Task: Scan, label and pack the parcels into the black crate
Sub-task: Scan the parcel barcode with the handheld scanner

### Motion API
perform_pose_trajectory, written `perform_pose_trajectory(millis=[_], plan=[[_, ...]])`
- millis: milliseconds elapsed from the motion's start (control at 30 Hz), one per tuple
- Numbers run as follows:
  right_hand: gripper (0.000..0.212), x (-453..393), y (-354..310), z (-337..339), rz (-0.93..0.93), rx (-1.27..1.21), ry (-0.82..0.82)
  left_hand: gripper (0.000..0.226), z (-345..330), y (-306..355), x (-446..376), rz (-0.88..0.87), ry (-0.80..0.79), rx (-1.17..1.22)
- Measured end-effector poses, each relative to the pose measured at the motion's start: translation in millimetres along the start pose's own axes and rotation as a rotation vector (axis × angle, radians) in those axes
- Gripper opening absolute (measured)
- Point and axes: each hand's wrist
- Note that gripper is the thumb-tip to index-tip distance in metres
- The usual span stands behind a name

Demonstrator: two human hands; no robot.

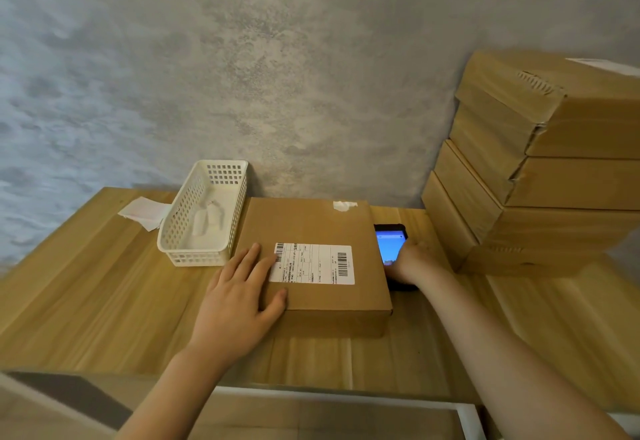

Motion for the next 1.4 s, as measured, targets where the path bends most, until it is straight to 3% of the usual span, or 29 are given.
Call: perform_pose_trajectory(millis=[67, 133, 300, 467, 633, 767, 967, 1100, 1167, 1267, 1333, 1400], plan=[[0.041, 4, -3, 7, 0.054, -0.045, -0.065, 0.08, 1, -1, 0, -0.001, -0.007, 0.025], [0.029, 9, -1, 15, 0.056, -0.039, -0.086, 0.085, 2, -4, -3, -0.021, -0.027, 0.026], [0.06, 37, 2, 56, -0.01, -0.017, 0.057, 0.085, 6, -11, -19, -0.145, -0.092, -0.066], [0.08, 73, -6, 107, 0.099, -0.124, 0.056, 0.085, 11, 1, -36, -0.06, -0.108, -0.188], [0.064, 117, -35, 135, 0.228, -0.17, -0.065, 0.059, 0, 19, -58, 0.034, -0.143, -0.118], [0.049, 139, -56, 138, 0.269, -0.123, -0.157, 0.096, -5, 22, -83, 0.004, -0.141, -0.063], [0.056, 142, -67, 131, 0.266, 0.007, -0.26, 0.094, -5, 9, -127, -0.255, -0.181, 0.0], [0.061, 143, -76, 127, 0.241, 0.13, -0.314, 0.107, 3, -2, -150, -0.391, -0.234, -0.068], [0.064, 142, -83, 128, 0.246, 0.19, -0.319, 0.101, 4, -2, -151, -0.314, -0.165, -0.128], [0.063, 145, -92, 132, 0.259, 0.229, -0.301, 0.088, -4, 10, -131, 0.014, -0.059, 0.022], [0.064, 146, -98, 132, 0.262, 0.253, -0.295, 0.091, -14, 15, -114, 0.173, -0.139, 0.222], [0.064, 147, -105, 130, 0.263, 0.302, -0.289, 0.1, -22, 17, -100, 0.196, -0.253, 0.419]])
Point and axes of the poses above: each hand's wrist, its own x-axis away from the middle knuckle, its own z-axis out of the back of the hand, y = z × x, and after that the axes turned 10 degrees about -x, right-handed
